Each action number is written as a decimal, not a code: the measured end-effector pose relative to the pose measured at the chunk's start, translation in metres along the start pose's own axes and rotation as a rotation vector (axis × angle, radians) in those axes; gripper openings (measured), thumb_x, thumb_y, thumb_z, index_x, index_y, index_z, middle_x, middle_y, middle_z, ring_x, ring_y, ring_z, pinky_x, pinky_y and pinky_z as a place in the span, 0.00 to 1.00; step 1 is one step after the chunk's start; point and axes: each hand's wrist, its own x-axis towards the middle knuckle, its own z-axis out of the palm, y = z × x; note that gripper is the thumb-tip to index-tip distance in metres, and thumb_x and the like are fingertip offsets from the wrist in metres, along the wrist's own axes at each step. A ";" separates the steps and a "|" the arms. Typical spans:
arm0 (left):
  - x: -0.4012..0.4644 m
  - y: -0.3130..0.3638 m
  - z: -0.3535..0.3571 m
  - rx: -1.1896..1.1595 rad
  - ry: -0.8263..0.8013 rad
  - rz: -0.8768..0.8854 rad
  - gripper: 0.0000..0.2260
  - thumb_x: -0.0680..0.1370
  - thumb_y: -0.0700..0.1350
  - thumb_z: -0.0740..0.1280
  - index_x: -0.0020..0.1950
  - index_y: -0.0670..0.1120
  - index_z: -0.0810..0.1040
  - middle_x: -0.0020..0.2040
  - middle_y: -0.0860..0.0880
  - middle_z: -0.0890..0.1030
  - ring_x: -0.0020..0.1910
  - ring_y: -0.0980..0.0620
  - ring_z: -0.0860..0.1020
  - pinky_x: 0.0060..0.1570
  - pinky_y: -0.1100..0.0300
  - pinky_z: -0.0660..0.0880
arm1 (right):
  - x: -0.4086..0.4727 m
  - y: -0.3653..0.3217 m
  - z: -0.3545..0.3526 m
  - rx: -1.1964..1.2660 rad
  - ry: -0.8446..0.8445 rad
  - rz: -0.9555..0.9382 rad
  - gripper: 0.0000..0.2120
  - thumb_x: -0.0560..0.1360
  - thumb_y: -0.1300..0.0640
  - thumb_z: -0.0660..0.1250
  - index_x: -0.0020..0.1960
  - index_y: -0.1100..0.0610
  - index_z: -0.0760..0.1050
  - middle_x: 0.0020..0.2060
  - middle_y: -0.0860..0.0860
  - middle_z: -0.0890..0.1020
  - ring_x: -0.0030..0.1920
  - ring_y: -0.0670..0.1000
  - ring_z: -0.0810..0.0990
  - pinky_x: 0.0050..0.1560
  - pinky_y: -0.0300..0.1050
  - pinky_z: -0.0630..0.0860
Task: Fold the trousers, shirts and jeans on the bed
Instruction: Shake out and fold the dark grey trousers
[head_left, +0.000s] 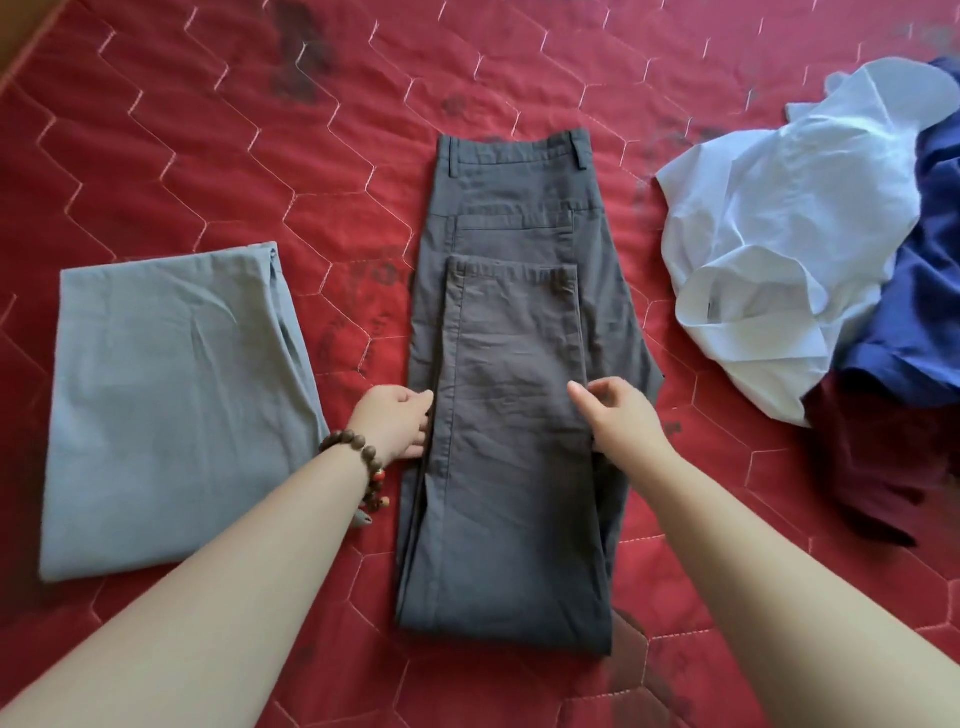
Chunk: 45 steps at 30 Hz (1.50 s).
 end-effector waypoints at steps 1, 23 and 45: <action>-0.009 -0.006 -0.002 0.018 -0.043 -0.046 0.11 0.81 0.45 0.62 0.39 0.44 0.72 0.31 0.47 0.69 0.25 0.52 0.69 0.29 0.62 0.74 | -0.010 0.007 0.000 -0.047 -0.029 0.008 0.14 0.75 0.45 0.68 0.47 0.56 0.77 0.42 0.52 0.82 0.45 0.55 0.80 0.51 0.53 0.77; -0.109 -0.134 0.004 0.459 0.102 0.193 0.20 0.78 0.49 0.66 0.34 0.35 0.70 0.30 0.44 0.70 0.32 0.49 0.66 0.32 0.56 0.60 | -0.125 0.092 0.007 -0.057 -0.136 0.046 0.05 0.76 0.54 0.68 0.46 0.56 0.76 0.37 0.48 0.79 0.36 0.51 0.76 0.37 0.43 0.71; -0.116 -0.167 0.063 1.285 0.221 0.737 0.28 0.78 0.51 0.52 0.76 0.40 0.58 0.77 0.42 0.58 0.76 0.46 0.56 0.74 0.49 0.56 | -0.120 0.126 0.058 -0.896 0.049 -0.653 0.30 0.79 0.41 0.51 0.78 0.51 0.54 0.78 0.49 0.54 0.77 0.50 0.50 0.75 0.62 0.47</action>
